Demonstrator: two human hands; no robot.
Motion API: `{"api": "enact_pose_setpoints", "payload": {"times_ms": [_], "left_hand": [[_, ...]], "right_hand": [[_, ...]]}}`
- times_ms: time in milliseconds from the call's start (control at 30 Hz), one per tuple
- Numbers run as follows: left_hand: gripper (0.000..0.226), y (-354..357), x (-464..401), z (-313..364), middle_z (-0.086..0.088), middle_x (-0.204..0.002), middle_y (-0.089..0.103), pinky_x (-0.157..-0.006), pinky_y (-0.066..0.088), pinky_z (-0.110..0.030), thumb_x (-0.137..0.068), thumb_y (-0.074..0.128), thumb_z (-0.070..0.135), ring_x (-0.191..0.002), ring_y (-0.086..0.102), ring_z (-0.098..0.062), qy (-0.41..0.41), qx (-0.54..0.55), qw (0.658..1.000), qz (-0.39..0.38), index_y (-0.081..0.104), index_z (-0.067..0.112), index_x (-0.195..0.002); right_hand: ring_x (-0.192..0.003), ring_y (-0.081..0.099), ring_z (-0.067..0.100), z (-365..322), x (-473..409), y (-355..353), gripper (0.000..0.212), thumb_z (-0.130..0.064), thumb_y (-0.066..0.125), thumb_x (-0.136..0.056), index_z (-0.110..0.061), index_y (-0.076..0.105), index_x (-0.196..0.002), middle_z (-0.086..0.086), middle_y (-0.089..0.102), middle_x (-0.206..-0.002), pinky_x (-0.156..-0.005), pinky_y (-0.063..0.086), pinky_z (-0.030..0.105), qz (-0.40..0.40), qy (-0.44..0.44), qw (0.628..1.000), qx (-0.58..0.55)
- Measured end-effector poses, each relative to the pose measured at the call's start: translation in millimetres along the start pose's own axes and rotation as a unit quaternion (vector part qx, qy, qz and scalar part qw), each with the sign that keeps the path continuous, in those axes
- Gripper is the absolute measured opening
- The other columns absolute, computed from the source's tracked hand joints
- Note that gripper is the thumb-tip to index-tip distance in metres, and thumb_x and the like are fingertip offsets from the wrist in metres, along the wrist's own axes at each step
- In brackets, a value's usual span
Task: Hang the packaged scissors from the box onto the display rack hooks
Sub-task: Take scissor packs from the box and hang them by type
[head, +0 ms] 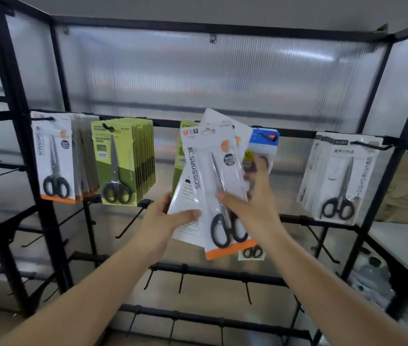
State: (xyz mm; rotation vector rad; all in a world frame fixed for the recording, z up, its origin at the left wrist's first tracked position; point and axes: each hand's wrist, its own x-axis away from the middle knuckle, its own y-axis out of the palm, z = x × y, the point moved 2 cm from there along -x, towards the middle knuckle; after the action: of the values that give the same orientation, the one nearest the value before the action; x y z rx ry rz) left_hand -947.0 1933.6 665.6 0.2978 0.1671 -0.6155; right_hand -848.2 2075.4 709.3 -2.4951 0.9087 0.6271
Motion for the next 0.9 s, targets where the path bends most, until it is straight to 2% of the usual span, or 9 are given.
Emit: {"api": "enact_pose_setpoints", "payload": {"times_ms": [67, 133, 200, 300, 367, 433, 600, 767, 900], "left_hand": [[0.041, -5.8, 2.8, 2.6, 0.000, -0.088, 0.075, -0.058, 0.055, -0.024, -0.063, 0.073, -0.001, -0.076, 0.072, -0.017, 0.006, 0.010, 1.000, 0.006, 0.062, 0.018, -0.097], [0.042, -15.4, 8.3, 5.3, 0.000, -0.087, 0.075, -0.057, 0.055, -0.023, -0.059, 0.073, 0.004, -0.075, 0.072, -0.016, 0.004, 0.024, 1.000, 0.016, 0.062, 0.018, -0.097], [0.044, -31.7, 14.9, 11.0, -0.002, -0.090, 0.075, -0.057, 0.055, -0.024, -0.057, 0.073, 0.007, -0.077, 0.072, -0.017, 0.003, 0.038, 0.999, 0.039, 0.062, 0.017, -0.099], [0.042, -64.9, 28.7, 24.6, 0.000, -0.090, 0.075, -0.055, 0.055, -0.025, -0.059, 0.072, 0.009, -0.077, 0.072, -0.018, 0.011, 0.018, 0.997, 0.077, 0.062, 0.016, -0.100], [0.041, -89.9, 39.6, 34.9, 0.002, -0.088, 0.075, -0.054, 0.055, -0.023, -0.060, 0.071, 0.010, -0.076, 0.072, -0.016, 0.019, 0.002, 0.994, 0.112, 0.064, 0.019, -0.099], [0.040, -115.8, 51.4, 44.9, 0.003, -0.087, 0.075, -0.053, 0.055, -0.023, -0.059, 0.072, 0.011, -0.075, 0.072, -0.015, 0.028, -0.011, 0.989, 0.148, 0.064, 0.020, -0.097], [0.036, -176.6, 77.7, 68.0, 0.000, -0.087, 0.075, -0.049, 0.054, -0.025, -0.062, 0.071, 0.009, -0.073, 0.072, -0.019, 0.048, -0.009, 0.973, 0.225, 0.066, 0.019, -0.096], [0.031, -237.1, 93.9, 90.7, 0.004, -0.083, 0.075, -0.050, 0.055, -0.024, -0.071, 0.070, 0.003, -0.070, 0.072, -0.014, 0.070, -0.018, 0.948, 0.309, 0.065, 0.023, -0.095], [0.026, -281.2, 102.2, 103.9, 0.006, -0.083, 0.075, -0.050, 0.054, -0.021, -0.081, 0.066, 0.003, -0.072, 0.072, -0.013, 0.071, -0.029, 0.937, 0.341, 0.063, 0.024, -0.097]], "right_hand": [[-0.103, 0.059, 0.001, 10.0, 8.1, 9.2, 0.067, -0.012, 0.074, -0.076, -0.042, 0.037, -0.124, -0.024, 0.061, -0.106, -0.082, 0.053, 0.023, -0.043, 0.018, 0.998, -0.033], [-0.101, 0.059, -0.001, 13.7, 8.2, 16.6, 0.063, -0.010, 0.072, -0.076, -0.049, 0.040, -0.114, -0.030, 0.059, -0.103, -0.081, 0.052, 0.022, -0.033, 0.009, 0.999, -0.026], [-0.097, 0.055, -0.010, 12.2, 6.1, 24.6, 0.065, -0.008, 0.071, -0.076, -0.047, 0.041, -0.119, -0.038, 0.055, -0.100, -0.077, 0.047, 0.010, -0.014, -0.006, 0.999, -0.028], [-0.091, 0.057, -0.012, 9.7, 2.9, 42.7, 0.070, -0.005, 0.070, -0.078, -0.031, 0.039, -0.135, -0.024, 0.057, -0.110, -0.069, 0.046, 0.003, -0.008, -0.011, 0.998, -0.061], [-0.096, 0.059, -0.003, 7.7, 3.3, 59.7, 0.071, -0.005, 0.069, -0.080, -0.033, 0.038, -0.136, -0.011, 0.057, -0.121, -0.078, 0.052, 0.015, -0.022, -0.006, 0.997, -0.080], [-0.099, 0.057, 0.001, 2.6, 4.2, 80.4, 0.071, -0.005, 0.069, -0.080, -0.042, 0.037, -0.132, -0.010, 0.054, -0.125, -0.083, 0.051, 0.019, -0.038, -0.010, 0.995, -0.092], [-0.088, 0.053, -0.024, -15.3, 5.8, 145.5, 0.068, -0.005, 0.068, -0.082, -0.040, 0.039, -0.132, -0.028, 0.050, -0.108, -0.069, 0.048, 0.003, -0.106, -0.026, 0.984, -0.139], [-0.086, 0.044, -0.030, -44.5, -3.5, 216.7, 0.065, -0.012, 0.063, -0.087, -0.032, 0.035, -0.142, -0.019, 0.042, -0.124, -0.073, 0.030, -0.010, -0.170, -0.036, 0.982, -0.076], [-0.074, 0.047, -0.016, -69.2, -16.7, 270.2, 0.067, -0.016, 0.059, -0.090, -0.032, 0.026, -0.146, -0.002, 0.040, -0.145, -0.088, 0.033, 0.014, -0.208, -0.037, 0.977, -0.010]]}}
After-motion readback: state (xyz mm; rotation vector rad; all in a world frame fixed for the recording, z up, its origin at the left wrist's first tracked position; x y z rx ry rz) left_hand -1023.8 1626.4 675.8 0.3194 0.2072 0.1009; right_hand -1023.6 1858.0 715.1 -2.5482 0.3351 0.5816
